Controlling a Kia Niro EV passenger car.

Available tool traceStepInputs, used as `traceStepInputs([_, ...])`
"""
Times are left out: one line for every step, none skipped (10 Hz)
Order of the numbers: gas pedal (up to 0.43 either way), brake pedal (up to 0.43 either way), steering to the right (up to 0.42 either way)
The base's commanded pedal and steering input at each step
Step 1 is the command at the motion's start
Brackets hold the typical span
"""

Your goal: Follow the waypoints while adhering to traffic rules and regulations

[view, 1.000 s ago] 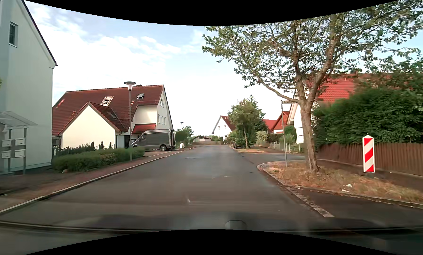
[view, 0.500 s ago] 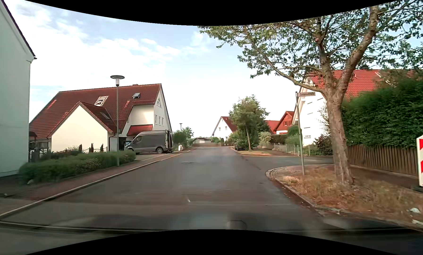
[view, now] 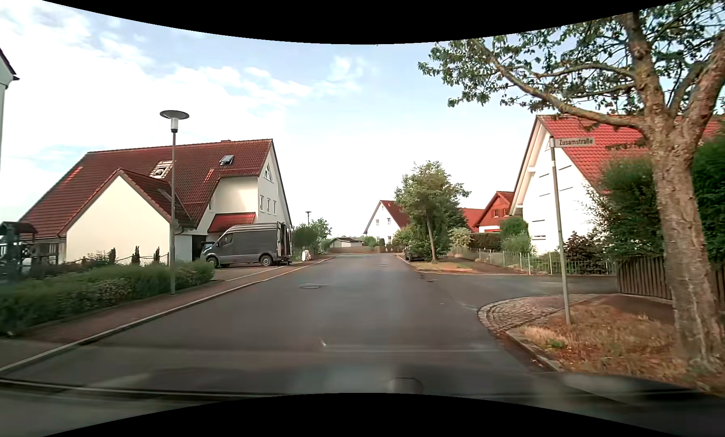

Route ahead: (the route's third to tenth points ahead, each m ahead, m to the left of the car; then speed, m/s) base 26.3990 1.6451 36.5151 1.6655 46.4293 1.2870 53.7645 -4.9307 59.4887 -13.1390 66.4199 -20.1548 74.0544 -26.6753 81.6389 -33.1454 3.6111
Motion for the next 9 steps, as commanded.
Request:
traceStepInputs([0.000, 0.000, -0.007])
traceStepInputs([0.000, 0.000, -0.007])
traceStepInputs([0.000, 0.055, -0.007])
traceStepInputs([0.000, 0.073, -0.007])
traceStepInputs([0.000, 0.085, -0.008])
traceStepInputs([0.000, 0.085, -0.009])
traceStepInputs([0.000, 0.085, -0.009])
traceStepInputs([0.000, 0.085, -0.010])
traceStepInputs([0.000, 0.098, -0.009])
